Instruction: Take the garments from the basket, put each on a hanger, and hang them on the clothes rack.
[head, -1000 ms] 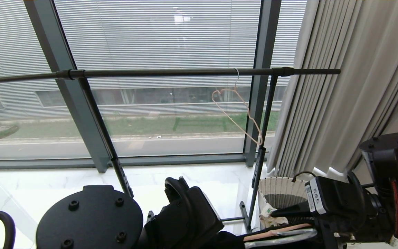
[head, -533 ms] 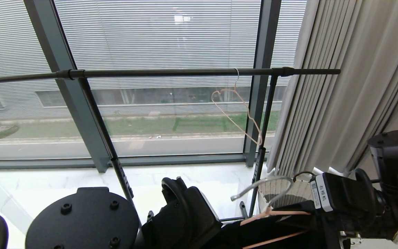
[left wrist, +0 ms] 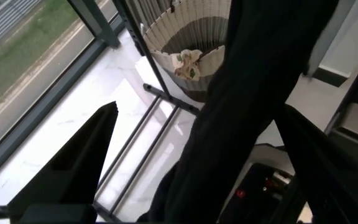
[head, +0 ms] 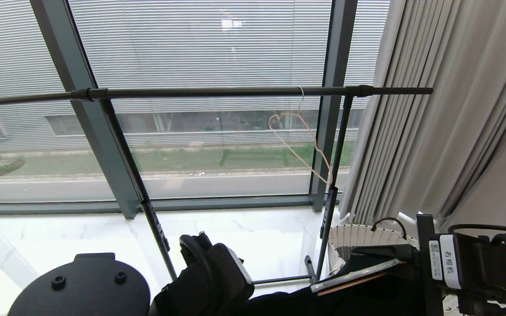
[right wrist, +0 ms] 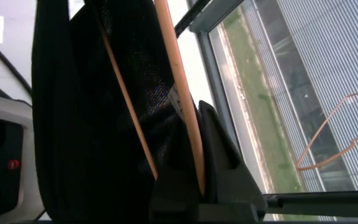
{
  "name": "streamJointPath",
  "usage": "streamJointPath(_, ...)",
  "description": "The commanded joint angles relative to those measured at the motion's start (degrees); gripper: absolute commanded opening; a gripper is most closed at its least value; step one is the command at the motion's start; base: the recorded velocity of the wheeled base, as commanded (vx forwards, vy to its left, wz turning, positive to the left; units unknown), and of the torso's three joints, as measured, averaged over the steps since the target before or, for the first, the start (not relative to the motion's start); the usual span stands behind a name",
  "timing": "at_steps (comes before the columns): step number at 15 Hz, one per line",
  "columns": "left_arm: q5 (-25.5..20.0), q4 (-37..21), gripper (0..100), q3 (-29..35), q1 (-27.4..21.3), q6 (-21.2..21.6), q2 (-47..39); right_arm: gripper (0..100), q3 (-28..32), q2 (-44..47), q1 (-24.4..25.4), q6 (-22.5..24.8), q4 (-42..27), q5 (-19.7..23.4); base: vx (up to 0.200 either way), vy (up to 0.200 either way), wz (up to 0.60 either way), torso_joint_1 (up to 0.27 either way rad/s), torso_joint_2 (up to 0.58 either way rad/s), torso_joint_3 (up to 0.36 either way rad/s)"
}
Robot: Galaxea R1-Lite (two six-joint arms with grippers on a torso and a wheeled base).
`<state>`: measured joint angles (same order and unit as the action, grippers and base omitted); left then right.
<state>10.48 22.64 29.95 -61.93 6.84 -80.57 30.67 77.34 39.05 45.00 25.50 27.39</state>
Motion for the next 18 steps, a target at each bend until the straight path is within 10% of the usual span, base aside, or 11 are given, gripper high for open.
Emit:
streamJointPath(1,0.5,0.0,100,-4.3,0.5,-0.2,4.5,0,-0.1,-1.2,-1.6,0.1,0.3,0.1,0.0,0.0,0.0,0.0,0.0,0.0)
streamJointPath(8,1.3,-0.1,100,-18.1,14.2,0.2,17.1,0,0.1,-3.9,-6.3,-0.2,0.7,3.1,0.0,0.0,0.0,0.0,0.0,0.0)
streamJointPath(16,0.8,0.0,100,-17.9,14.1,0.5,11.9,0,1.2,-4.9,-2.8,0.1,0.6,2.6,0.0,0.0,0.0,0.0,0.0,0.0)
streamJointPath(17,0.8,0.0,0,-18.0,14.2,0.5,11.9,0,0.8,-5.4,-2.9,0.1,0.5,2.5,0.0,0.0,0.0,0.0,0.0,0.0)
streamJointPath(18,0.9,0.0,0,-17.9,14.3,0.5,11.9,0,0.4,-5.9,-2.9,0.0,0.5,2.5,0.0,0.0,0.0,0.0,0.0,0.0)
